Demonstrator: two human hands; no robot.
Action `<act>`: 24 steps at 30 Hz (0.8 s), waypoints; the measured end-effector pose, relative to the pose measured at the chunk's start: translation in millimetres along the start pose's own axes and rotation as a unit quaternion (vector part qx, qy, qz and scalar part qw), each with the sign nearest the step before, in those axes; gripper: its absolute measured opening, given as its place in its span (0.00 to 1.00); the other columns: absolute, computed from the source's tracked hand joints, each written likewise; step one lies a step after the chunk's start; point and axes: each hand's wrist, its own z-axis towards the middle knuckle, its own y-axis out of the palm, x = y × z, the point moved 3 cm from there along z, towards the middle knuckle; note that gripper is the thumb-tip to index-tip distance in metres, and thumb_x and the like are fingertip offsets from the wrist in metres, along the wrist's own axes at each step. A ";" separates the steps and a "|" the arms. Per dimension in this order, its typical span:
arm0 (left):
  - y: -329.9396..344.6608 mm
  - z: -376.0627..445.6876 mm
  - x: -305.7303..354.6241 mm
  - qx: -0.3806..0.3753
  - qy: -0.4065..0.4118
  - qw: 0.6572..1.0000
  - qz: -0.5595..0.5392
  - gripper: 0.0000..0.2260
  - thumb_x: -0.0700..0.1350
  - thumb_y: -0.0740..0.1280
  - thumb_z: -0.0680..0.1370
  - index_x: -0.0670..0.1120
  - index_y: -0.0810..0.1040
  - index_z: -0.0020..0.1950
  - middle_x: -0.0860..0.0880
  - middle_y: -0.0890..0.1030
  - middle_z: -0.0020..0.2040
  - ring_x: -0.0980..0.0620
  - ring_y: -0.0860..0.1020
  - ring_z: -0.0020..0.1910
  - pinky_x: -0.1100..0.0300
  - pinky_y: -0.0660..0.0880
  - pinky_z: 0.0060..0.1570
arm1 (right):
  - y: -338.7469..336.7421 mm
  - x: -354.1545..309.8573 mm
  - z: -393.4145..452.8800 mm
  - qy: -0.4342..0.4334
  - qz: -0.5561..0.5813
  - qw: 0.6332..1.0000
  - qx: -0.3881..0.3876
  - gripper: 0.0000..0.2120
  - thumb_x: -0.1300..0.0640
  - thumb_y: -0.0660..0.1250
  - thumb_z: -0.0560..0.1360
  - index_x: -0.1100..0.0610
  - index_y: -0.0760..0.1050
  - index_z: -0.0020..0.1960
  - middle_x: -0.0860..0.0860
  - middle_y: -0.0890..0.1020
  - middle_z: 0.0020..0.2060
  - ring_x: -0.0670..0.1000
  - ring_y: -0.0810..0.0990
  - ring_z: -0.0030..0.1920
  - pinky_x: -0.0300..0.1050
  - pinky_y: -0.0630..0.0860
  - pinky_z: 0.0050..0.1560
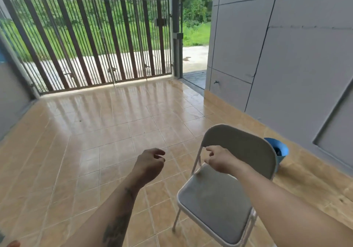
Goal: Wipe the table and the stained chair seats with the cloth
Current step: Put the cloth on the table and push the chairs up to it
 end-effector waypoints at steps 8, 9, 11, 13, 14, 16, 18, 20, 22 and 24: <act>34.3 163.7 38.8 -0.133 0.068 0.986 0.069 0.15 0.39 0.63 0.78 0.47 0.80 0.63 0.45 0.84 0.55 0.51 0.82 0.49 0.65 0.74 0.40 | -26.1 14.6 92.5 0.124 0.058 0.988 0.067 0.29 0.54 0.63 0.75 0.51 0.64 0.76 0.53 0.72 0.71 0.55 0.71 0.70 0.52 0.66 0.71; 46.9 182.9 47.7 -0.149 0.081 0.983 0.075 0.15 0.39 0.63 0.78 0.48 0.80 0.63 0.46 0.84 0.56 0.51 0.82 0.49 0.64 0.74 0.40 | -32.7 23.3 103.4 0.141 0.068 0.984 0.079 0.29 0.54 0.62 0.75 0.50 0.64 0.76 0.53 0.72 0.70 0.56 0.71 0.69 0.53 0.66 0.71; 74.0 217.6 65.7 -0.177 0.108 0.975 0.085 0.15 0.39 0.63 0.78 0.48 0.80 0.62 0.46 0.84 0.55 0.52 0.82 0.47 0.65 0.74 0.40 | -45.7 42.8 125.5 0.175 0.092 0.975 0.104 0.29 0.54 0.61 0.75 0.50 0.63 0.76 0.53 0.71 0.70 0.56 0.70 0.69 0.54 0.67 0.70; 102.5 248.3 82.8 -0.195 0.128 0.968 0.091 0.15 0.39 0.63 0.77 0.48 0.80 0.61 0.47 0.85 0.52 0.53 0.82 0.45 0.65 0.74 0.38 | -59.8 63.0 148.8 0.203 0.111 0.965 0.125 0.30 0.55 0.60 0.75 0.51 0.62 0.77 0.53 0.71 0.71 0.56 0.69 0.69 0.53 0.66 0.70; 116.1 260.8 89.7 -0.207 0.135 0.964 0.094 0.15 0.39 0.63 0.77 0.48 0.81 0.61 0.47 0.85 0.51 0.52 0.83 0.46 0.63 0.75 0.39 | -66.7 71.1 157.5 0.216 0.115 0.960 0.134 0.30 0.54 0.60 0.75 0.51 0.62 0.77 0.53 0.70 0.71 0.56 0.69 0.70 0.53 0.66 0.70; 141.2 281.5 104.1 -0.229 0.165 0.953 0.108 0.16 0.41 0.63 0.74 0.47 0.82 0.60 0.48 0.85 0.50 0.50 0.83 0.47 0.59 0.78 0.44 | -76.5 87.3 170.8 0.243 0.129 0.950 0.148 0.28 0.55 0.59 0.77 0.51 0.61 0.77 0.53 0.67 0.74 0.57 0.66 0.72 0.51 0.64 0.70; 165.5 301.8 117.4 -0.241 0.189 0.944 0.122 0.19 0.42 0.62 0.72 0.46 0.82 0.60 0.49 0.85 0.51 0.50 0.82 0.48 0.59 0.79 0.45 | -83.7 101.7 180.3 0.271 0.147 0.937 0.161 0.28 0.55 0.58 0.78 0.50 0.61 0.78 0.53 0.64 0.76 0.57 0.64 0.73 0.51 0.62 0.69; 190.7 319.7 130.2 -0.261 0.195 0.937 0.130 0.18 0.40 0.62 0.74 0.45 0.82 0.61 0.47 0.85 0.54 0.50 0.81 0.48 0.63 0.75 0.43 | -88.5 116.0 188.8 0.296 0.173 0.922 0.178 0.28 0.54 0.58 0.78 0.50 0.60 0.78 0.52 0.63 0.76 0.56 0.64 0.74 0.51 0.62 0.70; 218.8 336.4 141.1 -0.285 0.207 0.923 0.152 0.20 0.41 0.62 0.72 0.45 0.80 0.63 0.46 0.83 0.56 0.48 0.80 0.49 0.61 0.74 0.45 | -89.9 130.9 199.0 0.320 0.214 0.903 0.191 0.29 0.53 0.58 0.77 0.50 0.59 0.78 0.52 0.63 0.76 0.57 0.66 0.72 0.54 0.65 0.71; 249.9 356.1 149.9 -0.315 0.225 0.904 0.183 0.23 0.42 0.63 0.70 0.47 0.78 0.65 0.45 0.81 0.60 0.45 0.79 0.55 0.55 0.77 0.52 | -90.5 144.6 207.5 0.346 0.252 0.880 0.207 0.31 0.52 0.58 0.76 0.50 0.58 0.78 0.51 0.64 0.75 0.57 0.71 0.67 0.57 0.71 0.67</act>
